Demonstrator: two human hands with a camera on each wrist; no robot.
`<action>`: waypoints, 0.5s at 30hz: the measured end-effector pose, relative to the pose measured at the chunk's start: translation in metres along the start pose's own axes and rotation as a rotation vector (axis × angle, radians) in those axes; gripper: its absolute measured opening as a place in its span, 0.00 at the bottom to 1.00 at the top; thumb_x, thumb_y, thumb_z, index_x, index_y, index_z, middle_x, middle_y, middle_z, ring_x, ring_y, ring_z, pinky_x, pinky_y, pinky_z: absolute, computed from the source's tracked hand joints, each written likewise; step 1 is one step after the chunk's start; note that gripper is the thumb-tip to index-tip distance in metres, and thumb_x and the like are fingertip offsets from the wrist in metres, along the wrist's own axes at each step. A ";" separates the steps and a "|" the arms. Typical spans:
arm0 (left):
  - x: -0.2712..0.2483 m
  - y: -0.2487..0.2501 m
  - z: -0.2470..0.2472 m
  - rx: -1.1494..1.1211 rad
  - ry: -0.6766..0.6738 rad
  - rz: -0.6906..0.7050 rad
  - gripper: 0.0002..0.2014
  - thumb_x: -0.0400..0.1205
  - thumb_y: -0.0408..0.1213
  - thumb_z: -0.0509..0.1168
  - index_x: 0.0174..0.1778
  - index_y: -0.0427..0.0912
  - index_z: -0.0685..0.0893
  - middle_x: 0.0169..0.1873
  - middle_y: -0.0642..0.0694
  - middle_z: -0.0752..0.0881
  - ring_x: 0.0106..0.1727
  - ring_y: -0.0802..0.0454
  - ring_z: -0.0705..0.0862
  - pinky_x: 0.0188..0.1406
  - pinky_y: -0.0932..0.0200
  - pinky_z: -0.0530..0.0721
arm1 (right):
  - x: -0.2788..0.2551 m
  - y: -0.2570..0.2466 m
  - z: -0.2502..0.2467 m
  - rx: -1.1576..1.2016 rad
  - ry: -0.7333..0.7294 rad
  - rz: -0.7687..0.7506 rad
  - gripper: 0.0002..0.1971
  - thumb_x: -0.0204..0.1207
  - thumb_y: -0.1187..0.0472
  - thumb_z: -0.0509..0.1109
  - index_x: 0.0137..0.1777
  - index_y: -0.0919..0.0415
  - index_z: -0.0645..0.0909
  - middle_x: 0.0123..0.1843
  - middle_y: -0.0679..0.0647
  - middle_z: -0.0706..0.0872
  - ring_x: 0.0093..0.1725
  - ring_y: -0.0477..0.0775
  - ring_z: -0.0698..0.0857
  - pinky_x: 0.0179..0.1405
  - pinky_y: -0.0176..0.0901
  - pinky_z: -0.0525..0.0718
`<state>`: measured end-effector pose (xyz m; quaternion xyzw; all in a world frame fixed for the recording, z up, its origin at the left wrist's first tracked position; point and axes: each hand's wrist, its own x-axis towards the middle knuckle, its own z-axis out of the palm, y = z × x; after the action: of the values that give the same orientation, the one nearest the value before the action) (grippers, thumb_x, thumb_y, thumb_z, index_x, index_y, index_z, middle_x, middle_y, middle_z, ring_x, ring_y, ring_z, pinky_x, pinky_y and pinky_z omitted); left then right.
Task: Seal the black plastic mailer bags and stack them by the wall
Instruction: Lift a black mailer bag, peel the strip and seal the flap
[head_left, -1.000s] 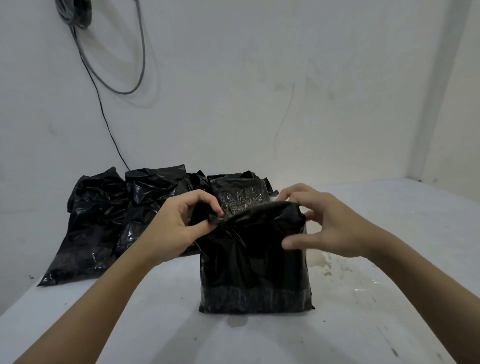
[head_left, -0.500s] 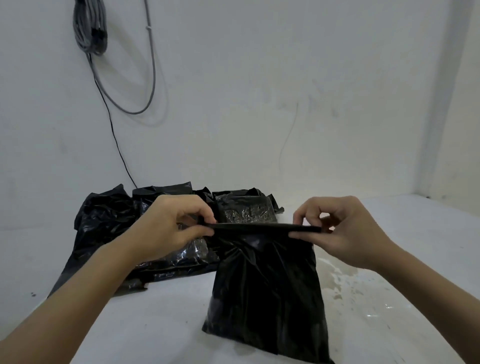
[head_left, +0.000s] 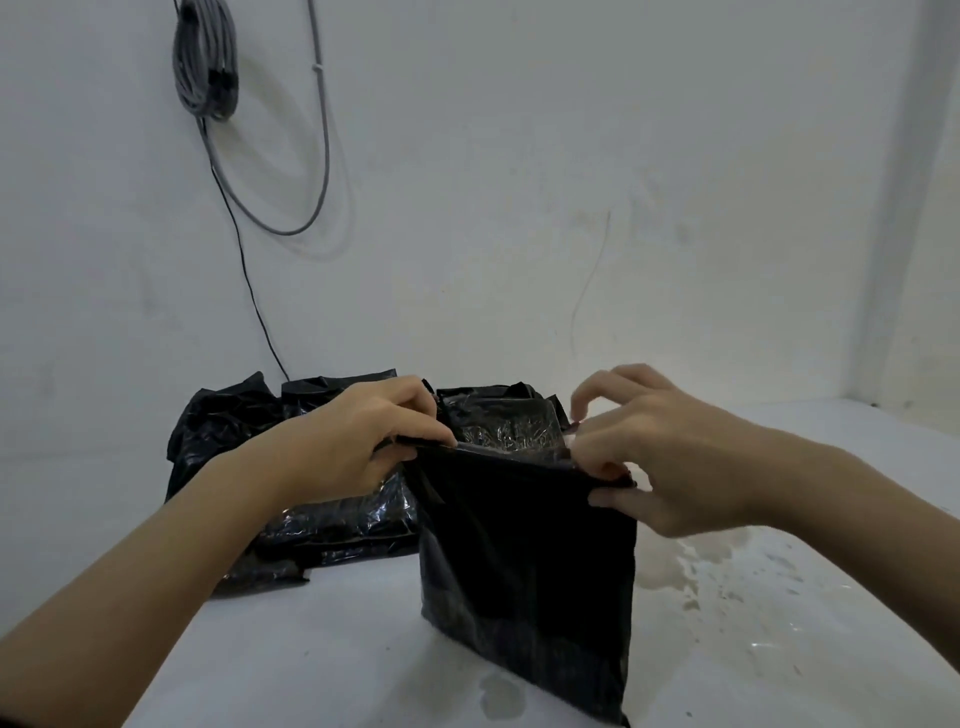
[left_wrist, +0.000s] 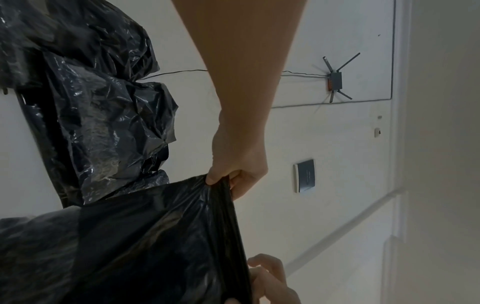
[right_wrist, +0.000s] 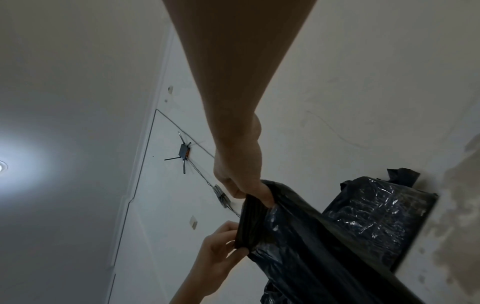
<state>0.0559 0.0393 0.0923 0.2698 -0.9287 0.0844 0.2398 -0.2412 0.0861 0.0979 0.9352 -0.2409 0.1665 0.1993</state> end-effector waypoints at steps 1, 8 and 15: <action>0.000 0.002 -0.001 -0.005 0.013 0.031 0.24 0.73 0.20 0.68 0.56 0.53 0.87 0.48 0.57 0.79 0.47 0.69 0.78 0.46 0.77 0.75 | 0.002 0.002 -0.002 -0.062 0.003 0.018 0.17 0.59 0.55 0.73 0.34 0.47 0.64 0.33 0.34 0.69 0.55 0.49 0.74 0.57 0.46 0.69; -0.006 0.022 -0.016 -0.049 0.094 0.053 0.17 0.70 0.22 0.74 0.50 0.46 0.92 0.51 0.56 0.83 0.45 0.63 0.84 0.43 0.71 0.81 | -0.002 0.024 -0.008 0.205 0.019 0.328 0.22 0.69 0.62 0.80 0.32 0.36 0.72 0.43 0.37 0.73 0.42 0.37 0.76 0.42 0.27 0.70; -0.011 0.020 -0.023 -0.062 0.179 -0.234 0.10 0.66 0.35 0.82 0.41 0.40 0.92 0.40 0.59 0.88 0.33 0.66 0.86 0.40 0.79 0.79 | -0.006 0.025 -0.007 0.135 0.082 0.454 0.26 0.59 0.29 0.71 0.38 0.53 0.88 0.39 0.39 0.81 0.39 0.41 0.78 0.38 0.29 0.70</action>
<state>0.0618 0.0675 0.1063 0.3599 -0.8680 0.0510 0.3382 -0.2603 0.0713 0.1088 0.8608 -0.4247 0.2606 0.1036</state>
